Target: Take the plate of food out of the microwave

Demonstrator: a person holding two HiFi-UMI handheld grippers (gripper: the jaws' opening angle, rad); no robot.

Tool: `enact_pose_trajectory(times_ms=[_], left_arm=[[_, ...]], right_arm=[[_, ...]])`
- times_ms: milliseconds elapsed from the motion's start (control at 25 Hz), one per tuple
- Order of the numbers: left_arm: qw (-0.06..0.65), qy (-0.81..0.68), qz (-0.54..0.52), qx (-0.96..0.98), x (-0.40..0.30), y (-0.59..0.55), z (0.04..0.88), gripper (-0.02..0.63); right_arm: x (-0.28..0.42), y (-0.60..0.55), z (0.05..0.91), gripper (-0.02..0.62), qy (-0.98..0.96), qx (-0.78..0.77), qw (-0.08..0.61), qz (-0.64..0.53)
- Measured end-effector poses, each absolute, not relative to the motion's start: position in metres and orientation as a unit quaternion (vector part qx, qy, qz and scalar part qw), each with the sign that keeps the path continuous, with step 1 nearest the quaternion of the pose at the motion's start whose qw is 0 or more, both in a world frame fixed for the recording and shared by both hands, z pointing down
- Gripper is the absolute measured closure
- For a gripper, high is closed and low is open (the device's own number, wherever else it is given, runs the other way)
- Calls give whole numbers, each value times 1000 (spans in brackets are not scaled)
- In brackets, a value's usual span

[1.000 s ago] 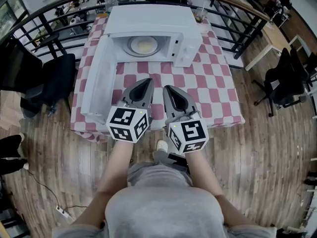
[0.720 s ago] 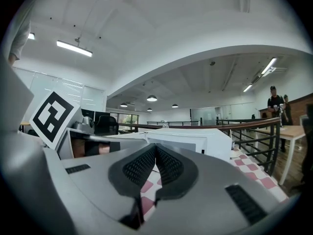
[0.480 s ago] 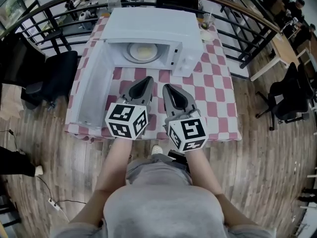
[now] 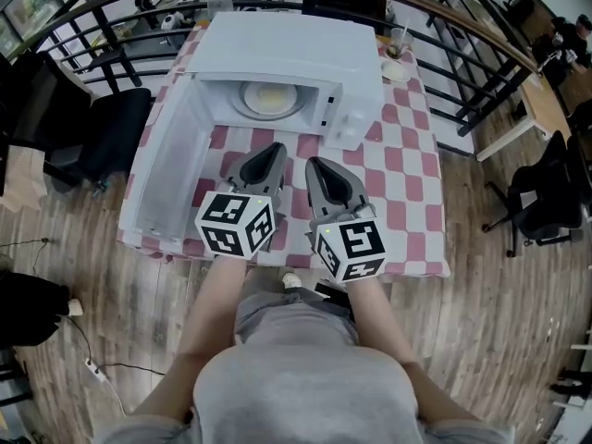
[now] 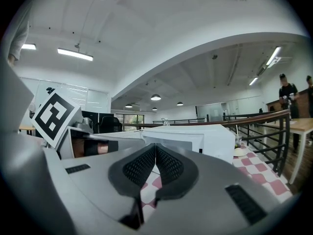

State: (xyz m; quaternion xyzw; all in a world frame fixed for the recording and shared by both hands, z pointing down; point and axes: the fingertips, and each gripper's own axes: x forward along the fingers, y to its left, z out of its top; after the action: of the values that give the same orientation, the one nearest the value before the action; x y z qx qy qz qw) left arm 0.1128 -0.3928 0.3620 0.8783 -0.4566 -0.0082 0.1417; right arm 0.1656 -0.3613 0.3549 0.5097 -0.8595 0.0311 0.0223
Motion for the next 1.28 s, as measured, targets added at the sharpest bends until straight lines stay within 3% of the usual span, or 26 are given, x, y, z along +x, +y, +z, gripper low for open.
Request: enact_pose_trajectory(times_ms=[160, 640, 1280], left_arm=[[156, -454, -14, 877, 114, -397, 367, 587], [234, -427, -39, 873, 119, -418, 387, 357], [319, -436, -69, 839, 110, -468, 428, 354]], right_arm=[[169, -366, 358, 569, -859, 510, 19, 35], [174, -386, 366, 569, -858, 512, 19, 43], [165, -418, 388, 569, -860, 505, 37, 63]])
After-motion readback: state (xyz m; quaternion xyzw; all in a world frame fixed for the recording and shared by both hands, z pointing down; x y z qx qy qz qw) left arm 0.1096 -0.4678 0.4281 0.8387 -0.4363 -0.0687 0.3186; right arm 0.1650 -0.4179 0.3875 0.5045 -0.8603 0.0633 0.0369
